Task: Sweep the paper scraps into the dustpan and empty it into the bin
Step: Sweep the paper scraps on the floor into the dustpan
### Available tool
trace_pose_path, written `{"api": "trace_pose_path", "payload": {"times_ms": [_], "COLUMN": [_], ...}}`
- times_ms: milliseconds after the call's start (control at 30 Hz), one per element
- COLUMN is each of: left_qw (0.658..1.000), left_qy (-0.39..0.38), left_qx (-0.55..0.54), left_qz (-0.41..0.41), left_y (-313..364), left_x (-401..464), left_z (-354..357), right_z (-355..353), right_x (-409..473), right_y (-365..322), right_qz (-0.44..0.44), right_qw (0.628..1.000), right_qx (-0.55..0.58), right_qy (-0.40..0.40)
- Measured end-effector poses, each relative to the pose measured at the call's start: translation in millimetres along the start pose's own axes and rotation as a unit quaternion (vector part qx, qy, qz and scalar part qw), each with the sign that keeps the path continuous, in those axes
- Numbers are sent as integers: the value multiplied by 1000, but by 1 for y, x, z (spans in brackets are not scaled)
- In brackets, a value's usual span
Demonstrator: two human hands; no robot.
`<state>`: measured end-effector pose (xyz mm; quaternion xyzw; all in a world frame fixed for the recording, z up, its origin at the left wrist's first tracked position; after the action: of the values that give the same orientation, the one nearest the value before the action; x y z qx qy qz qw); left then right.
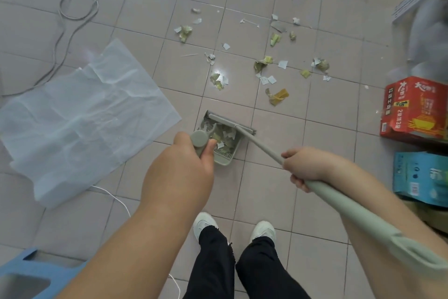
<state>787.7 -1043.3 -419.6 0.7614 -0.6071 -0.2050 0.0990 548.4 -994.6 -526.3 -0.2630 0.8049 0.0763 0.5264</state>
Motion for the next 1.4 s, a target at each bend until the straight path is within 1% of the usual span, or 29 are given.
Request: {"api": "trace_pose_path", "payload": {"times_ms": [167,367,567,667,800,900,1000,1133,1233,1333,1400], "left_qw": [1000,999,999,999,998,998,998,998,998,998,997], "left_qy": [-14,-13,-18,-16,-16,-18,-15,-11,-11,-14,-13], "left_qx": [-6,-2,15,12,25,29,38,42,39,39,44], "left_qz": [17,40,47,45,46,44,47,51,58,57,59], "left_y": [19,73,144,178,212,225,231,234,237,238,237], "left_x": [8,26,50,64,81,89,93,95,96,98,98], "left_z": [9,25,53,67,81,85,86,86,86,87,86], "right_z": [-63,-139,-192,-204,-199,-194,-210,-254,-274,-274,-263], "right_x": [8,48,110,129,145,140,119,96,95,115,138], "right_y": [-4,-3,2,3,8,15,26,37,33,13,-3], "right_qz": [-4,12,10,19,25,11,0,15,8,-14,-11], "right_qw": [999,995,995,996,997,998,998,996,994,994,993], "right_qx": [16,48,48,57,67,61,56,84,103,86,86], "right_qy": [48,91,85,65,39,13,-6,20,41,72,78]}}
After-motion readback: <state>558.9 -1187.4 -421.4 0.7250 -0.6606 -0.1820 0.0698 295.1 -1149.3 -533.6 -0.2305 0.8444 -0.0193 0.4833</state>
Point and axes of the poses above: each hand's wrist, its own x-axis towards the middle knuckle, its own z-axis out of the palm, y = z × x, the point moved 9 cm from there along x, towards the middle knuckle, and after that the axes turned 11 degrees about y, right-handed, at the moved point
